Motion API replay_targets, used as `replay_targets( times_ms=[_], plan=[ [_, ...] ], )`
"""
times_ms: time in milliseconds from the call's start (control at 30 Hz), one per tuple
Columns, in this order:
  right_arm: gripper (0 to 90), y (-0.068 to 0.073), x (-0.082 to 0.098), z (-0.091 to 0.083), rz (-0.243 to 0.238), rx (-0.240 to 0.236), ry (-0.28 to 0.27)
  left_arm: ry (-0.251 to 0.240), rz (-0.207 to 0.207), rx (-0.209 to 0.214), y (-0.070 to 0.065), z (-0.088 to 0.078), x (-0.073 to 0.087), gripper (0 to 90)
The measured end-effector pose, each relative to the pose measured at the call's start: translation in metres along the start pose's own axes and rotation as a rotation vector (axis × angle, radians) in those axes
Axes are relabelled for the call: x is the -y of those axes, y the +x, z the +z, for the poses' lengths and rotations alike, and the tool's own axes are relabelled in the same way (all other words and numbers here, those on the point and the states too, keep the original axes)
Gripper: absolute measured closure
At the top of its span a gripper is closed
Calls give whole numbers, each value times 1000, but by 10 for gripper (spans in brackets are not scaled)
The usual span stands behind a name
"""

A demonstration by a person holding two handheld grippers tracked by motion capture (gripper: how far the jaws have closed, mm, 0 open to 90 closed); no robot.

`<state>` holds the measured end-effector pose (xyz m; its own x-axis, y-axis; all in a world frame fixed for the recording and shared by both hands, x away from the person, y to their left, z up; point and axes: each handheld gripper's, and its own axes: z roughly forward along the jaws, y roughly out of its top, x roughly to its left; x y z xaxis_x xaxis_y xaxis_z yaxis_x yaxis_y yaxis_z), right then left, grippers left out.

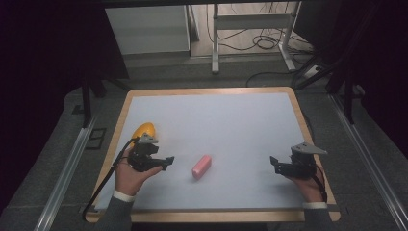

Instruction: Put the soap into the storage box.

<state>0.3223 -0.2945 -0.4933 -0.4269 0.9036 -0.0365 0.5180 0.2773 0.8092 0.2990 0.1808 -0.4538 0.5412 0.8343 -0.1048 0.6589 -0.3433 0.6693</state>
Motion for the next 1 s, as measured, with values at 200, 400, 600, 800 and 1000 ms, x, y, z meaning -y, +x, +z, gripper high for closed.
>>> replay_targets(
  times_ms=[200, 400, 600, 800, 1000],
  plan=[
    [100, -2, 1, 0, 3, 1, 1, 10, 25, 6, -7, 6, -12, 266],
    [100, -2, 1, 0, 3, 2, 2, 25, 44, 14, -15, 14, -18, 265],
    [100, -2, 1, 0, 0, 3, 4, 42, 49, 25, -21, 23, -19, 264],
    [101, -2, 1, 1, -2, 5, 5, 52, 76, 36, -30, 30, -25, 263],
    [101, -2, 1, 1, -3, 6, 8, 73, 94, 50, -39, 40, -27, 261]
  ],
)
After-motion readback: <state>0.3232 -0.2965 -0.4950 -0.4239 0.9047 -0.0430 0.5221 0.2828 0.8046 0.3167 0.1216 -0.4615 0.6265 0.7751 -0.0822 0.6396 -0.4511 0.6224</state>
